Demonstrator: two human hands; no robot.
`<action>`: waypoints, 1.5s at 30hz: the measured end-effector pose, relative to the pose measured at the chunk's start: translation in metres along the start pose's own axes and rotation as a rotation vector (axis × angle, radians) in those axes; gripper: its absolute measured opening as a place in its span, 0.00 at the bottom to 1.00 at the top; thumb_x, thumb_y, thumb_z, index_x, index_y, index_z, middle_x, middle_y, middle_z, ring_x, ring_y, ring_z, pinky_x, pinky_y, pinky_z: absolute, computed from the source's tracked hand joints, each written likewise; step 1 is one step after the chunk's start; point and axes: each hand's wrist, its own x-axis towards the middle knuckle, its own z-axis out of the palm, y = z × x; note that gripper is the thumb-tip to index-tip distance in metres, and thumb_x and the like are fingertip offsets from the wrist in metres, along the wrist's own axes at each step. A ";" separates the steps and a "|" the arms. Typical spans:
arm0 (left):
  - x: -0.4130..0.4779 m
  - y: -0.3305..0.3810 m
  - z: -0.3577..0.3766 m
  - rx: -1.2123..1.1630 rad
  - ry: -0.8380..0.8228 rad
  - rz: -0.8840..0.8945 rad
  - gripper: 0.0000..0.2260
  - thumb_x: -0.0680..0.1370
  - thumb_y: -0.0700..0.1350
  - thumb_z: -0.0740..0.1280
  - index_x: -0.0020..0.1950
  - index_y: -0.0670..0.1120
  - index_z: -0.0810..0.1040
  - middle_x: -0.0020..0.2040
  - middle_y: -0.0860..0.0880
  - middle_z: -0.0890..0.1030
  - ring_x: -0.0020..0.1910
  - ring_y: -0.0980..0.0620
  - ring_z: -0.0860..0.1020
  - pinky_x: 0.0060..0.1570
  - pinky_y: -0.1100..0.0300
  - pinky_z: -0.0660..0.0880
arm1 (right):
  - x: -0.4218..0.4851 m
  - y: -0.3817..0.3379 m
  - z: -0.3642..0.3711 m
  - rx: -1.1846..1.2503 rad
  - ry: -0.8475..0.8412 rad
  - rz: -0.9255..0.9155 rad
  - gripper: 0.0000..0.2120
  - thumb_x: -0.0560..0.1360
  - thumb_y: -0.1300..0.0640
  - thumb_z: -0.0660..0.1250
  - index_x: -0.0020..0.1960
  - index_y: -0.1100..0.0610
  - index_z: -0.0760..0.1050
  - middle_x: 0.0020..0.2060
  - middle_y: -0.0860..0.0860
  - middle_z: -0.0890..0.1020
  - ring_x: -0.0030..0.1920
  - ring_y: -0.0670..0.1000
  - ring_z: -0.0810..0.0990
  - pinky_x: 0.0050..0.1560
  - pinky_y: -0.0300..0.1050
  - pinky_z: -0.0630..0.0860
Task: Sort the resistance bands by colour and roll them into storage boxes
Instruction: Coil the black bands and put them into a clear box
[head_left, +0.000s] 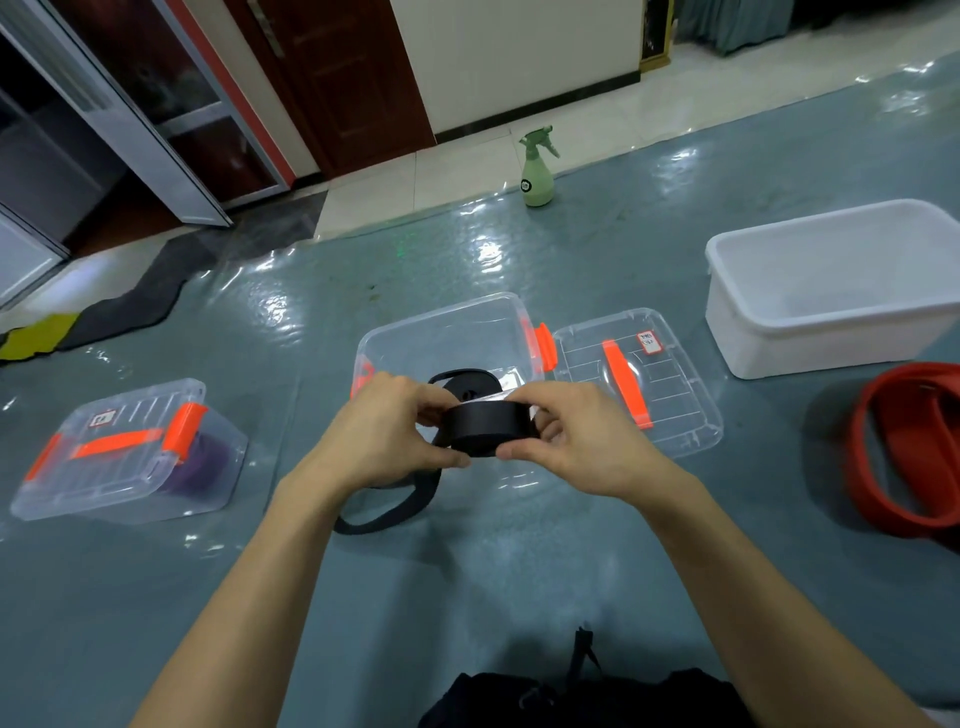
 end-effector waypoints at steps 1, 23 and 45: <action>0.002 0.002 0.001 0.104 0.019 0.015 0.15 0.66 0.54 0.86 0.51 0.59 0.89 0.39 0.66 0.85 0.45 0.68 0.83 0.55 0.58 0.79 | 0.001 -0.001 0.004 -0.063 -0.044 0.004 0.20 0.71 0.46 0.83 0.60 0.42 0.82 0.39 0.43 0.83 0.38 0.42 0.81 0.44 0.42 0.81; -0.004 0.012 -0.030 -0.349 0.135 0.184 0.16 0.65 0.52 0.88 0.51 0.57 0.90 0.43 0.59 0.90 0.44 0.60 0.89 0.51 0.64 0.83 | 0.002 -0.017 -0.008 0.521 -0.063 0.089 0.29 0.65 0.51 0.88 0.64 0.47 0.85 0.46 0.48 0.90 0.38 0.53 0.90 0.37 0.44 0.84; 0.010 0.043 -0.044 0.276 -0.005 0.158 0.18 0.67 0.62 0.83 0.52 0.58 0.89 0.44 0.59 0.89 0.47 0.59 0.86 0.51 0.54 0.81 | 0.004 -0.029 -0.014 0.029 0.044 -0.112 0.21 0.62 0.33 0.83 0.51 0.39 0.86 0.30 0.39 0.82 0.31 0.43 0.80 0.31 0.34 0.71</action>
